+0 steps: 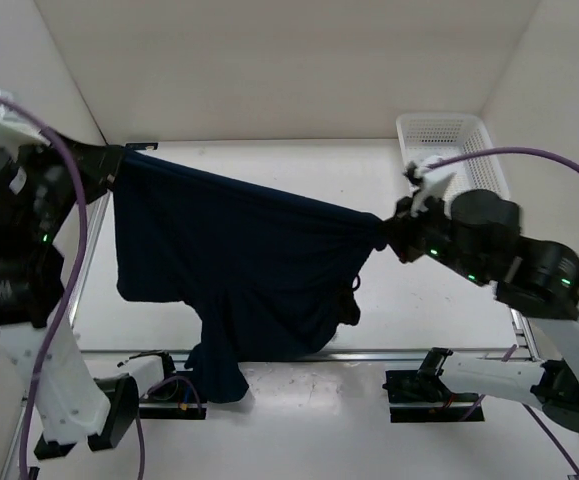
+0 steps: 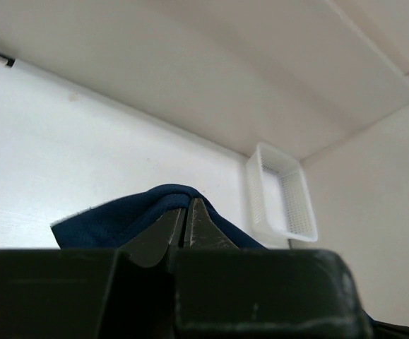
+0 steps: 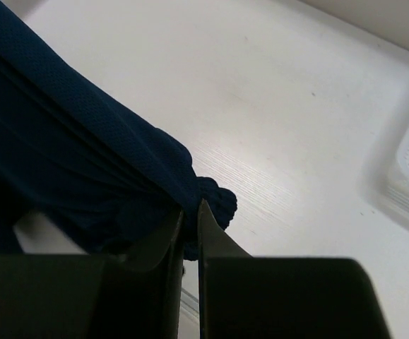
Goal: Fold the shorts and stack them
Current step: Flatten the shorts out
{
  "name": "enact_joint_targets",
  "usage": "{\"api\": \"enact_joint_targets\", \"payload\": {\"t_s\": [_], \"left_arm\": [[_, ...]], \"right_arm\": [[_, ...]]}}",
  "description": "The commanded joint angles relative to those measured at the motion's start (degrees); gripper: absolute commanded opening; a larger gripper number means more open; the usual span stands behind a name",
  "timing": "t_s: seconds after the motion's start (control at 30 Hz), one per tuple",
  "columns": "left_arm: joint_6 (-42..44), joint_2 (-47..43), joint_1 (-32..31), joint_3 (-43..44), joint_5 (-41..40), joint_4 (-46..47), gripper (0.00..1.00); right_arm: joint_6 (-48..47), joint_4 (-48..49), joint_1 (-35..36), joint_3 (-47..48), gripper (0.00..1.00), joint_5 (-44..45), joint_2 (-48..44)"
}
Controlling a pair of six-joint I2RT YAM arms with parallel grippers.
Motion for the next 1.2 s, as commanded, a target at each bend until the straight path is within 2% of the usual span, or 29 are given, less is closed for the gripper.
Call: {"api": "enact_joint_targets", "payload": {"t_s": [0.0,0.07,0.1,0.17,0.2,0.23,0.27,0.3,0.33,0.37,0.4,0.43,0.47,0.5,0.53,0.6,0.63,0.67,0.7,0.73,0.8,0.87,0.9,0.97,1.03,1.07,1.1,1.13,1.17], "left_arm": [[3.5,10.2,1.2,-5.7,-7.5,7.3,0.10],[4.4,17.4,1.2,-6.3,-6.9,9.8,0.10],[5.4,20.5,0.7,-5.1,-6.1,10.4,0.10],[6.5,27.3,-0.7,-2.6,-6.6,10.4,0.10],[7.1,35.1,-1.4,-0.6,-6.6,10.4,0.10],[8.1,39.4,-1.4,4.9,-5.9,10.4,0.18],[8.8,44.0,-1.4,8.5,-4.8,9.2,0.35],[8.8,53.5,-1.4,12.9,-4.8,7.1,0.55],[8.3,58.2,-1.4,23.4,-4.2,4.4,0.69],[8.2,62.4,-1.4,28.6,-2.6,1.6,0.79],[7.5,66.8,-1.4,32.4,-1.9,-1.7,0.81],[6.8,66.1,-1.4,29.3,-1.9,-0.5,0.84],[6.8,64.1,-1.9,25.2,-1.9,1.6,0.84],[6.8,61.3,-1.9,20.4,-2.8,3.9,0.89],[7.3,55.5,-1.9,12.5,-3.6,7.5,0.89],[8.1,48.7,-1.9,7.2,-6.3,8.2,0.89],[9.1,46.7,-2.4,4.8,-6.3,8.2,0.86],[10.4,44.6,-2.4,-0.6,-6.3,7.6,0.82],[11.1,42.5,-3.3,-3.8,-6.3,7.6,0.75],[11.8,38.3,-4.2,-7.2,-6.3,7.6,0.52],[13.0,34.2,-7.9,-18.3,-7.5,7.6,0.29],[13.0,28.5,-12.7,-26.2,-7.5,8.4,0.10],[12.5,27.0,-14.5,-34.1,-7.5,9.0,0.10],[11.2,23.6,-20.4,-41.3,-6.8,10.7,0.10],[7.4,22.5,-24.5,-50.3,-6.8,11.8,0.24],[6.4,22.0,-26.5,-52.9,-6.8,13.4,0.38],[4.7,22.0,-30.0,-57.3,-6.3,14.1,0.68],[4.1,22.0,-31.4,-59.1,-4.7,14.8,0.77],[4.1,22.0,-32.6,-61.0,-3.3,16.5,0.80]], "right_arm": [[-2.7,-2.1,-1.1,-3.7,0.00,13.6,5.3],[-6.5,1.8,-3.6,-6.5,0.00,13.8,10.6],[-7.2,6.0,-9.2,-7.3,0.00,7.9,12.7],[-8.0,11.2,-15.7,-9.5,0.00,0.6,19.1],[-8.5,16.5,-21.5,-9.5,0.00,-2.4,21.6],[-8.0,18.5,-23.9,-7.6,0.00,-6.4,27.8],[-7.3,20.2,-27.7,-5.3,0.00,-6.4,31.7],[-5.3,21.3,-29.3,-2.1,0.08,-5.5,36.0],[-4.3,20.3,-30.8,2.1,0.26,-5.5,40.7],[-2.9,18.0,-33.3,13.0,0.46,-6.9,50.2],[-0.2,15.3,-34.2,18.7,0.56,-9.0,54.5],[1.0,10.1,-34.7,23.3,0.64,-9.5,60.2],[2.0,8.9,-34.7,26.5,0.69,-9.5,61.4],[2.6,8.9,-34.7,27.0,0.71,-10.2,61.4],[3.6,10.3,-34.7,25.0,0.75,-10.2,59.3],[4.9,12.5,-35.3,15.4,0.78,-12.1,54.0],[5.4,14.4,-35.3,11.7,0.78,-12.8,51.9],[5.4,15.3,-35.3,4.0,0.78,-14.1,49.7],[6.3,16.2,-35.8,0.0,0.78,-15.5,47.5],[7.8,17.5,-35.8,-4.1,0.77,-17.6,42.8],[9.3,19.2,-35.8,-16.1,0.76,-21.4,37.8],[12.3,21.5,-35.0,-23.6,0.76,-26.7,30.4],[13.4,21.5,-34.3,-29.7,0.76,-27.3,26.3],[17.1,22.1,-31.5,-35.1,0.76,-27.4,22.6],[20.2,22.7,-30.2,-41.6,0.76,-27.4,19.0],[23.4,23.4,-30.2,-43.8,0.78,-29.1,18.1],[25.1,25.8,-30.7,-47.9,0.78,-30.9,16.6],[26.8,27.1,-30.7,-49.8,0.78,-32.5,16.0],[29.6,30.5,-31.4,-51.7,0.78,-35.3,15.5]]}}
